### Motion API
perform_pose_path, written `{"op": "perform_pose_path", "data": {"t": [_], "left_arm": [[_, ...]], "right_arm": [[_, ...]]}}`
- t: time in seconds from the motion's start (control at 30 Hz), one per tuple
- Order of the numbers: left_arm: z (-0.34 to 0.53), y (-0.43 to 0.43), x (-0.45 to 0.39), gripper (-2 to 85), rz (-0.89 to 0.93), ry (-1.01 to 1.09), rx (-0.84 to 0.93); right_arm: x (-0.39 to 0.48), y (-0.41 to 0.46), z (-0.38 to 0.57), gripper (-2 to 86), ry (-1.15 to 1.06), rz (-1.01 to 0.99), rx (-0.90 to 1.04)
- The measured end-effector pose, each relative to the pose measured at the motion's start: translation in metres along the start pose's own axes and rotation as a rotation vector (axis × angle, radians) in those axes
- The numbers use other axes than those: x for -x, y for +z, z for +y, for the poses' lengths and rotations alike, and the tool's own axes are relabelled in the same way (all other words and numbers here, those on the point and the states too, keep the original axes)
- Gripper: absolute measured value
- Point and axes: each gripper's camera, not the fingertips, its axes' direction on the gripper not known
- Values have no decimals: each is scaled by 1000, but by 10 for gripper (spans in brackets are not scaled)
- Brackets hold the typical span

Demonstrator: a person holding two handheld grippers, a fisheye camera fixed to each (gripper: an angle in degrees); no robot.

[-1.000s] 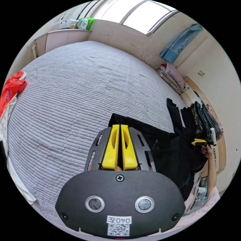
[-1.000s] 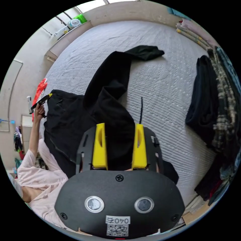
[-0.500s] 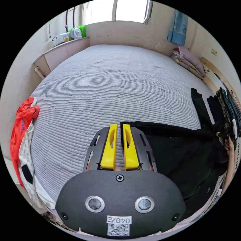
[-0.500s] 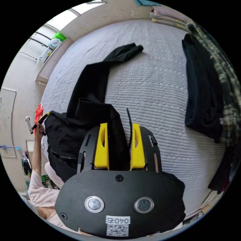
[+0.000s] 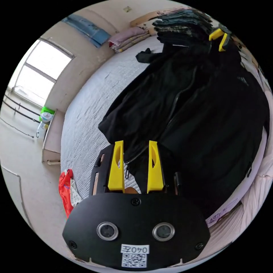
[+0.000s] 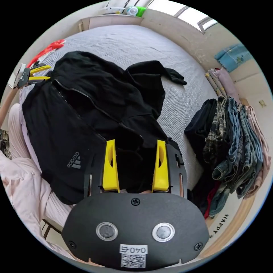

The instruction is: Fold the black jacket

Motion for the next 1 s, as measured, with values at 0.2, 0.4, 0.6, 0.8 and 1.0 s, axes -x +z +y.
{"op": "perform_pose_path", "data": {"t": [0.2, 0.4, 0.6, 0.8, 1.0], "left_arm": [[-18, 9, -54, 47, -86, 178, -2], [-13, 25, -51, 29, -7, 201, 17], [-11, 23, -40, -13, 59, 237, 13], [11, -10, -9, -15, 176, 188, -28], [25, 7, -50, -12, 135, 189, 58]], "right_arm": [[35, 40, -26, 9, -110, 226, 127], [41, 8, -10, -8, -113, 199, 70], [45, -14, 13, -9, -93, 211, -9], [81, 4, 47, -1, -196, 185, -6], [121, 70, 51, 55, -158, 288, 116]]}}
